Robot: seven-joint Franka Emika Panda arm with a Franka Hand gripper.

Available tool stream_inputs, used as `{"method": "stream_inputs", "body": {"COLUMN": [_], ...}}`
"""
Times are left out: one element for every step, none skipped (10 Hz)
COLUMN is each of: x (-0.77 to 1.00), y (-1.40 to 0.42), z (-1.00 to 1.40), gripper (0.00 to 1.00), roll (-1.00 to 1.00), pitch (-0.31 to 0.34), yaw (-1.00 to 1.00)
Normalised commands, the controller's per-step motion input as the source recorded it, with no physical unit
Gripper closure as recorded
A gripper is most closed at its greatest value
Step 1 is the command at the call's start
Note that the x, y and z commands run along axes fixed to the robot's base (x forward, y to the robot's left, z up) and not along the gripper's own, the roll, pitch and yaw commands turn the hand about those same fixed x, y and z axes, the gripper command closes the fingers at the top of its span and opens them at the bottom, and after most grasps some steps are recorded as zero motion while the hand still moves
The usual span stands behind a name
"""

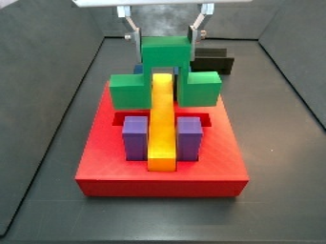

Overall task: Pick up the green object. Move up. Place the green object on the fixture. Regrasp the green object. Move to above the board. Insert the green object.
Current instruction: Insert the green object.

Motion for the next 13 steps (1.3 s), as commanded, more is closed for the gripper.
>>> {"method": "stream_inputs", "body": {"x": [0.07,0.05,0.06,0.08,0.04,0.09,0.01,0.00,-0.07,0.00,0.00,-0.06,-0.27], "y": [0.00,-0.01,-0.09,-0.12,-0.13,-0.07,-0.02,0.00,0.12,0.00,0.00,0.00,0.00], "z": [-0.05,-0.07,-0.13,-0.20,-0.37,-0.28,-0.13,0.00,0.08,0.00,0.00,-0.08,-0.16], "gripper": [1.00,1.00,1.00,1.00,1.00,1.00,1.00,1.00,1.00,1.00,1.00,1.00,1.00], "roll": [0.00,0.00,0.00,0.00,0.01,0.01,0.01,0.00,-0.01,0.00,0.00,0.01,0.04], "pitch": [0.000,0.000,0.000,0.000,0.000,0.004,0.000,0.026,0.009,0.000,0.000,0.000,-0.019], "yaw": [0.00,0.00,0.00,0.00,0.00,0.00,0.00,-0.04,-0.14,-0.08,-0.01,-0.02,-0.04]}}
